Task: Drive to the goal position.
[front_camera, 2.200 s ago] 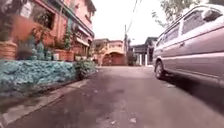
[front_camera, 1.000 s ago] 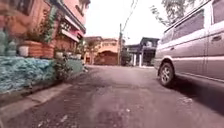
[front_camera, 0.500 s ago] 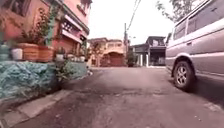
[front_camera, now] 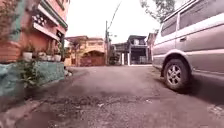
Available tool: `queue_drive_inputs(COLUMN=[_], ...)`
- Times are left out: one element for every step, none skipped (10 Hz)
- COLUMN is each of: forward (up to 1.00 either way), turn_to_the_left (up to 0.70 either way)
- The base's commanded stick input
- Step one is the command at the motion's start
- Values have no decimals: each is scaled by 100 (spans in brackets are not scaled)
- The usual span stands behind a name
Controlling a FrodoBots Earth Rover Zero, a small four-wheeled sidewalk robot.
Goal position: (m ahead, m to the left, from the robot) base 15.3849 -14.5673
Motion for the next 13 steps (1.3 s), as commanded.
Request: queue_drive_inputs(forward=[85,85,85,85,85,85,85,85,85,85,85,85,85], turn_to_the_left=[9,9,9,9,9,9,9,7,-11,-25,-25,-25,-13])
